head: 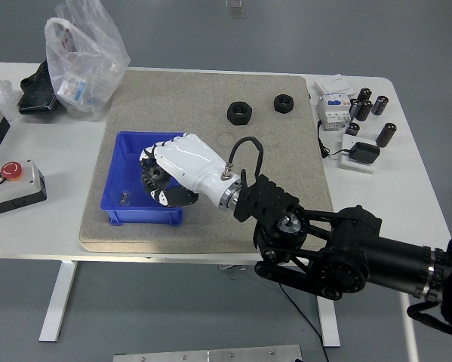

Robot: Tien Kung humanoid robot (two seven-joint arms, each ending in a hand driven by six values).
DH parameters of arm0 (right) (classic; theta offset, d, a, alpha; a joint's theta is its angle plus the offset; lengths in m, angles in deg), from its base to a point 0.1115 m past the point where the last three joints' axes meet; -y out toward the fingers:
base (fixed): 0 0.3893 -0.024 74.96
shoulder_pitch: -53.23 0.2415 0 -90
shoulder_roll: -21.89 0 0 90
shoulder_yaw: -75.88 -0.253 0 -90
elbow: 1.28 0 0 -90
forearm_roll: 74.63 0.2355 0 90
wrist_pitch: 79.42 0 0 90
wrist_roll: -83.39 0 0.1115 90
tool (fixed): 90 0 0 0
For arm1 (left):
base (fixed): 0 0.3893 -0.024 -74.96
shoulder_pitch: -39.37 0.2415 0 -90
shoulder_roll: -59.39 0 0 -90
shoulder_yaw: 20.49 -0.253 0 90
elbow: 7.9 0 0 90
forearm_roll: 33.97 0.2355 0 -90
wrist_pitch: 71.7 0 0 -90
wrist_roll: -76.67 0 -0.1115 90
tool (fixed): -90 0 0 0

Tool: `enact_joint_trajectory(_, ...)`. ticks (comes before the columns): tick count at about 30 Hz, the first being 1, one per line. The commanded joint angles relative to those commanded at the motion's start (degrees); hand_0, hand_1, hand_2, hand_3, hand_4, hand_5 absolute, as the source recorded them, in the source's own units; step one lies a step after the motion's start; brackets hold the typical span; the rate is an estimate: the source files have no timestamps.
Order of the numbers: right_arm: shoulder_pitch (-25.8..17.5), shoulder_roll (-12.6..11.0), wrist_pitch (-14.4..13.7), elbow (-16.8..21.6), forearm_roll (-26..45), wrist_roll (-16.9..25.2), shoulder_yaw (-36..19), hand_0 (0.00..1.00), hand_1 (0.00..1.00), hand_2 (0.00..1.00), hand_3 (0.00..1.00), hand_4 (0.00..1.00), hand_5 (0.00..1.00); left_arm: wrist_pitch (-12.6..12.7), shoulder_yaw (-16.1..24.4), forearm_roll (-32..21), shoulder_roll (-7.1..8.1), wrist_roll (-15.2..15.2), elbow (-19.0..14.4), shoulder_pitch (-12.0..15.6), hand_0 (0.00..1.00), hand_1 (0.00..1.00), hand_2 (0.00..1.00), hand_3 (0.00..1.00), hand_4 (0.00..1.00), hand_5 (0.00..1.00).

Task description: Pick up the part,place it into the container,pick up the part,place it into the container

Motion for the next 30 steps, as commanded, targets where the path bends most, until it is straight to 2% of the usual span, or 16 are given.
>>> enact_joint_trajectory(2,0.5,0.6,0.1,-0.6,0.0,-0.3,0.6,0.359,0.509,0.577,0.576,0.353,0.098,0.0,0.1,0.1,0.01,-0.1,0.0,0.0,0.655,0.591,0.592,0.687,0.652,0.236)
enact_joint_trajectory(3,0.6,0.9,0.2,-0.8,0.0,-0.3,0.8,0.369,0.576,0.653,0.629,0.298,0.217,0.0,0.1,0.1,0.01,-0.1,0.0,0.0,0.655,0.591,0.592,0.686,0.650,0.235)
enact_joint_trajectory(8,1.1,1.3,0.2,-1.8,0.0,-0.3,1.1,0.369,0.576,0.653,0.629,0.298,0.217,0.0,-0.1,-0.1,-0.02,0.0,0.0,0.0,0.655,0.591,0.592,0.686,0.650,0.235)
enact_joint_trajectory(9,1.1,1.4,0.2,-1.9,0.0,-0.3,1.1,0.459,0.691,0.786,0.726,0.482,0.261,0.0,-0.1,0.0,-0.03,0.0,0.0,0.0,0.655,0.591,0.592,0.686,0.651,0.235)
enact_joint_trajectory(14,1.0,1.5,1.0,-2.3,0.2,-0.5,1.0,0.459,0.691,0.786,0.726,0.482,0.261,0.0,0.0,0.1,-0.03,-0.1,0.0,0.0,0.655,0.591,0.592,0.686,0.651,0.235)
enact_joint_trajectory(15,1.0,1.6,1.3,-2.4,0.2,-0.6,1.0,0.617,0.803,0.903,0.883,0.689,0.318,0.0,0.0,0.1,-0.02,-0.1,0.0,0.0,0.655,0.591,0.592,0.686,0.651,0.235)
enact_joint_trajectory(20,0.7,1.5,2.7,-2.7,0.3,-1.2,0.7,0.617,0.803,0.903,0.883,0.689,0.318,0.0,0.0,0.1,0.00,0.0,0.0,0.1,0.655,0.591,0.592,0.686,0.651,0.235)
enact_joint_trajectory(21,0.7,1.5,2.9,-2.7,0.3,-1.3,0.6,0.719,0.854,0.929,0.914,0.810,0.394,0.0,0.0,0.1,0.00,0.0,0.0,0.1,0.655,0.591,0.592,0.686,0.650,0.235)
enact_joint_trajectory(23,0.5,1.4,2.7,-2.7,0.6,-1.2,0.3,0.719,0.854,0.929,0.914,0.810,0.394,0.0,0.0,0.2,0.00,-0.1,0.0,0.1,0.655,0.591,0.592,0.686,0.650,0.235)
enact_joint_trajectory(30,-1.1,0.2,-0.1,-3.0,4.5,0.5,-4.3,0.701,0.846,0.909,0.876,0.809,0.401,0.0,0.0,0.2,-0.03,0.0,0.0,0.1,0.655,0.591,0.592,0.686,0.650,0.235)
